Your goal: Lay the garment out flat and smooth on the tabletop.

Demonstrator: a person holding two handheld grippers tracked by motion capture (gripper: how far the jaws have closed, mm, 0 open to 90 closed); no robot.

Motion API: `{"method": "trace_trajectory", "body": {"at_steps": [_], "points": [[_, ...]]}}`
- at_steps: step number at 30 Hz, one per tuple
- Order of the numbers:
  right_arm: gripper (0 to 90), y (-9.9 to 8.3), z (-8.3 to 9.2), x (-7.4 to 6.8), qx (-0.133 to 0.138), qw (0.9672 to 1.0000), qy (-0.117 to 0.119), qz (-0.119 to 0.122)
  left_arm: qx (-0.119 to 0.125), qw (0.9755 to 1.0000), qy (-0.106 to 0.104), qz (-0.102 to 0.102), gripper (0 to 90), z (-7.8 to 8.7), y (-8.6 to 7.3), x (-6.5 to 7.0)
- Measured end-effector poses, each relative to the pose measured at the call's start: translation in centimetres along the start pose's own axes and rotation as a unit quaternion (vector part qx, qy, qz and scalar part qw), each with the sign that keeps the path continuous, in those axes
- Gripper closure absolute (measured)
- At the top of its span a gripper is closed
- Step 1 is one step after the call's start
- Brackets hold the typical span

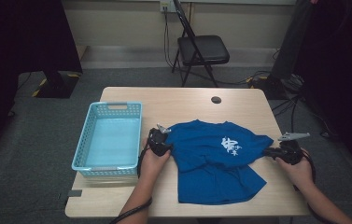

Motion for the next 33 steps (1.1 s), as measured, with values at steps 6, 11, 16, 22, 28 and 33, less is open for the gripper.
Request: {"method": "trace_trajectory", "body": {"at_steps": [6,11,16,22,28,33], "points": [[87.6,-0.9,0.7,0.5,-0.001,0.9999,0.005,-0.01,0.002,1.0,-0.001,0.002,58.9,0.0,0.0,0.0],[88.3,-1.5,1.4,1.3,-0.006,0.9998,-0.002,-0.019,0.002,1.0,-0.003,0.002,58.9,0.0,-0.1,0.1],[88.6,-2.3,2.1,1.8,-0.009,0.9995,-0.01,-0.029,-0.001,1.0,-0.007,-0.003,58.9,0.1,-0.1,0.3],[86.2,-3.1,3.1,1.4,-0.012,0.9995,-0.016,-0.026,-0.002,0.9999,-0.01,-0.008,58.6,0.2,-0.2,0.6],[78.8,-1.7,3.8,1.7,0.033,0.9984,-0.023,-0.04,-0.001,0.9999,-0.012,-0.006,58.1,0.4,-0.2,0.6],[76.7,-0.7,2.2,1.2,0.031,0.9988,-0.008,-0.036,0.002,0.9998,-0.016,-0.008,57.7,0.5,-0.1,0.9]]}}
Point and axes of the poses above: each handheld gripper's, and its own axes: z roughly backward along the jaws, y roughly out of its top, x roughly to its right, the point moved 6 cm from there along -z, roughly forward along the jaws, and after that the axes turned 3 degrees about -x, right-handed, at the moved point
